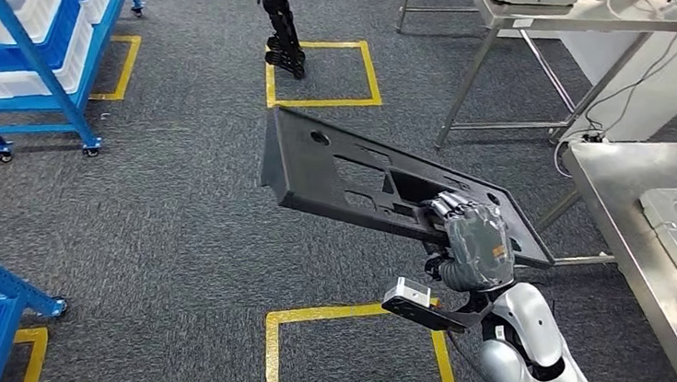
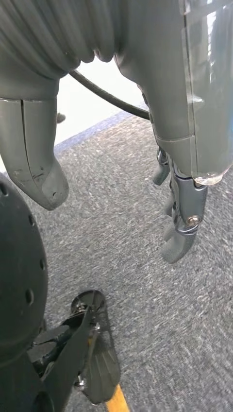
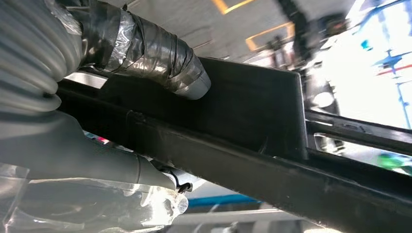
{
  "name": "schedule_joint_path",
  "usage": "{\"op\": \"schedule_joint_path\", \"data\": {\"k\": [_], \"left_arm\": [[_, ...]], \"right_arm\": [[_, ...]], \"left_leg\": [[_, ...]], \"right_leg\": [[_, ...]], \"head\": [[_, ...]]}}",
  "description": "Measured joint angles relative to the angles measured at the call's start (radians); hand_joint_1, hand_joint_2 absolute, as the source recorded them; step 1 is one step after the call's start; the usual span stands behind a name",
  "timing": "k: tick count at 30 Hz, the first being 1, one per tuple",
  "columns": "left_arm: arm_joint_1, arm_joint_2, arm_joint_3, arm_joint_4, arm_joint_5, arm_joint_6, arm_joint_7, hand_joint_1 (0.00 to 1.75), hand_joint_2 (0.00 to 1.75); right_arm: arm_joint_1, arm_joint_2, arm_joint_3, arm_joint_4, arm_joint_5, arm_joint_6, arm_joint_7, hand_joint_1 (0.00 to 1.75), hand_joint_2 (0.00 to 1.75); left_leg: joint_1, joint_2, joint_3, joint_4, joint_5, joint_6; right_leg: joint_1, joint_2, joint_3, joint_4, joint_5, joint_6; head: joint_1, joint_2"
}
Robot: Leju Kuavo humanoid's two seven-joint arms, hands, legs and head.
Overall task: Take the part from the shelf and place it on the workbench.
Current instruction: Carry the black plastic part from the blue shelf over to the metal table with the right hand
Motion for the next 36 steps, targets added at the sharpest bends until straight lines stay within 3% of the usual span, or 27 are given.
{"op": "schedule_joint_path", "data": {"k": [1,2,4,5,7,9,10,12,14,15,16,17,18,20,22,24,25,27,29,31,33,34,36], "left_arm": [[0.000,0.000,0.000,0.000,0.000,0.001,0.000,0.00,1.75],[0.000,-0.001,0.000,0.000,-0.001,0.003,0.000,0.00,1.75],[0.001,-0.002,0.000,0.000,0.000,0.008,0.000,0.00,1.75],[0.001,-0.003,0.000,0.000,0.000,0.010,0.000,0.00,1.75],[0.000,-0.004,0.001,0.000,0.002,0.013,0.000,0.00,1.75],[-0.005,-0.005,0.001,0.000,0.001,0.014,0.000,0.00,1.75],[-0.006,-0.005,0.001,0.000,0.001,0.011,0.000,0.00,1.75],[-0.006,-0.005,0.001,0.000,0.000,0.006,-0.001,0.00,1.75],[-0.003,-0.005,0.001,0.000,-0.002,0.002,-0.001,0.00,1.75],[-0.002,-0.005,0.002,0.000,-0.003,0.001,-0.001,0.00,1.75],[-0.001,-0.005,0.002,0.000,-0.003,0.001,-0.001,0.00,1.75],[0.001,-0.005,0.002,0.000,-0.004,0.000,-0.001,0.00,1.75],[0.001,-0.005,0.002,0.000,-0.004,0.000,-0.001,0.00,1.75],[0.003,-0.005,0.002,0.000,-0.005,-0.001,-0.001,0.00,1.75],[0.003,-0.004,0.002,0.000,-0.007,-0.002,-0.002,0.00,1.75],[0.000,-0.005,0.002,0.000,-0.008,-0.003,-0.003,0.00,1.75],[0.000,-0.005,0.002,0.000,-0.010,-0.003,-0.003,0.00,1.75],[-0.001,-0.005,0.002,0.000,-0.013,-0.003,-0.004,0.00,1.75],[-0.001,-0.004,0.002,0.000,-0.016,-0.004,-0.008,0.00,1.75],[0.000,-0.004,0.002,0.000,-0.017,-0.006,-0.010,0.00,1.75],[0.000,-0.004,0.002,0.000,-0.018,-0.007,-0.010,0.00,1.75],[0.000,-0.004,0.002,0.000,-0.018,-0.007,-0.010,0.00,1.75],[0.000,-0.004,0.002,0.000,-0.021,-0.007,-0.009,0.00,1.75]], "right_arm": [[0.002,-0.008,-0.009,-0.005,0.000,-0.001,0.000,1.75,1.75],[0.003,-0.017,-0.019,-0.010,-0.001,-0.002,0.000,1.75,1.75],[0.001,-0.037,-0.045,-0.026,0.000,-0.006,0.001,1.75,1.75],[-0.002,-0.045,-0.058,-0.034,0.000,-0.008,0.002,1.75,1.75],[-0.010,-0.063,-0.084,-0.050,0.001,-0.010,0.006,1.75,1.75],[-0.013,-0.083,-0.112,-0.065,0.002,-0.010,0.008,1.75,1.75],[-0.014,-0.092,-0.127,-0.073,0.001,-0.009,0.008,1.75,1.75],[-0.022,-0.105,-0.153,-0.085,-0.002,-0.007,0.009,1.75,1.75],[-0.029,-0.110,-0.168,-0.090,-0.004,-0.005,0.010,1.75,1.75],[-0.028,-0.111,-0.170,-0.091,-0.004,-0.004,0.011,1.75,1.75],[-0.026,-0.113,-0.171,-0.091,-0.004,-0.002,0.011,1.75,1.75],[-0.023,-0.114,-0.172,-0.091,-0.003,0.000,0.011,1.75,1.75],[-0.021,-0.117,-0.174,-0.092,-0.002,0.003,0.011,1.75,1.75],[-0.021,-0.125,-0.183,-0.096,0.003,0.006,0.013,1.75,1.75],[-0.020,-0.133,-0.192,-0.100,0.011,0.010,0.017,1.75,1.75],[-0.017,-0.139,-0.195,-0.101,0.018,0.015,0.023,1.75,1.75],[-0.014,-0.143,-0.196,-0.102,0.021,0.018,0.025,1.75,1.75],[-0.015,-0.150,-0.197,-0.103,0.026,0.026,0.029,1.75,1.75],[-0.017,-0.154,-0.198,-0.103,0.028,0.031,0.033,1.75,1.75],[-0.013,-0.154,-0.198,-0.102,0.029,0.034,0.036,1.75,1.75],[-0.010,-0.155,-0.197,-0.102,0.030,0.035,0.039,1.75,1.75],[-0.010,-0.156,-0.198,-0.101,0.030,0.035,0.040,1.75,1.75],[-0.011,-0.158,-0.198,-0.102,0.030,0.036,0.041,1.75,1.75]], "left_leg": [[-0.001,0.014,0.002,0.000,-0.003,0.000],[-0.001,0.027,0.005,0.000,-0.006,-0.001],[-0.003,0.051,0.015,0.000,-0.014,-0.004],[-0.005,0.061,0.020,0.000,-0.018,-0.007],[-0.007,0.081,0.026,-0.002,-0.024,-0.015],[-0.008,0.098,0.033,-0.005,-0.030,-0.024],[-0.008,0.089,0.035,-0.001,-0.037,-0.029],[-0.005,0.036,0.012,0.059,-0.073,-0.036],[-0.003,-0.010,-0.053,0.186,-0.127,-0.038],[-0.002,-0.018,-0.090,0.246,-0.146,-0.040],[-0.002,-0.020,-0.115,0.280,-0.145,-0.041],[-0.001,-0.023,-0.123,0.275,-0.123,-0.042],[-0.001,-0.028,-0.111,0.231,-0.082,-0.042],[0.003,-0.067,-0.059,0.097,-0.008,-0.039],[0.005,-0.094,-0.030,0.030,0.009,-0.033],[0.003,-0.079,-0.025,0.023,0.006,-0.021],[0.003,-0.066,-0.021,0.017,0.009,-0.014],[0.006,-0.040,-0.014,0.003,0.014,-0.001],[0.006,-0.015,-0.010,-0.002,0.013,0.005],[0.005,0.010,-0.007,-0.002,0.008,0.006],[0.005,0.032,-0.002,-0.002,0.002,0.004],[0.005,0.042,0.003,-0.002,-0.001,0.002],[0.002,0.058,0.013,-0.002,-0.010,-0.004]], "right_leg": [[-0.002,-0.002,-0.007,0.010,0.007,0.001],[-0.003,-0.006,0.005,-0.017,0.032,0.001],[0.003,-0.040,0.076,-0.152,0.098,-0.006],[0.009,-0.061,0.107,-0.211,0.118,-0.013],[0.022,-0.079,0.130,-0.260,0.123,-0.025],[0.021,-0.054,0.132,-0.268,0.125,-0.035],[0.018,-0.043,0.138,-0.277,0.127,-0.040],[0.008,-0.022,0.152,-0.292,0.132,-0.050],[0.008,0.001,0.156,-0.293,0.132,-0.057],[0.008,0.016,0.156,-0.292,0.130,-0.059],[0.008,0.031,0.157,-0.290,0.128,-0.059],[0.007,0.046,0.158,-0.286,0.125,-0.057],[0.006,0.062,0.158,-0.280,0.121,-0.054],[0.003,0.088,0.154,-0.264,0.111,-0.044],[0.002,0.110,0.144,-0.253,0.106,-0.033],[-0.001,0.134,0.138,-0.255,0.109,-0.020],[-0.002,0.128,0.136,-0.253,0.108,-0.014],[0.001,0.076,0.113,-0.207,0.080,-0.005],[0.000,0.014,0.053,-0.089,0.022,0.004],[-0.006,-0.002,0.000,0.005,-0.003,0.011],[-0.011,-0.007,0.004,-0.013,0.030,0.014],[-0.012,-0.014,0.029,-0.062,0.062,0.014],[-0.005,-0.060,0.092,-0.184,0.114,0.008]], "head": [[0.000,0.000],[0.000,0.000],[0.000,0.000],[0.000,0.000],[0.000,0.000],[0.000,0.000],[-0.001,0.000],[-0.003,0.000],[-0.005,0.000],[-0.004,0.000],[-0.004,0.000],[-0.004,0.000],[-0.004,0.000],[-0.004,0.000],[-0.004,0.000],[-0.004,0.000],[-0.003,0.000],[-0.001,0.000],[0.001,0.000],[0.001,0.000],[0.001,0.000],[0.001,0.000],[0.001,0.000]]}}
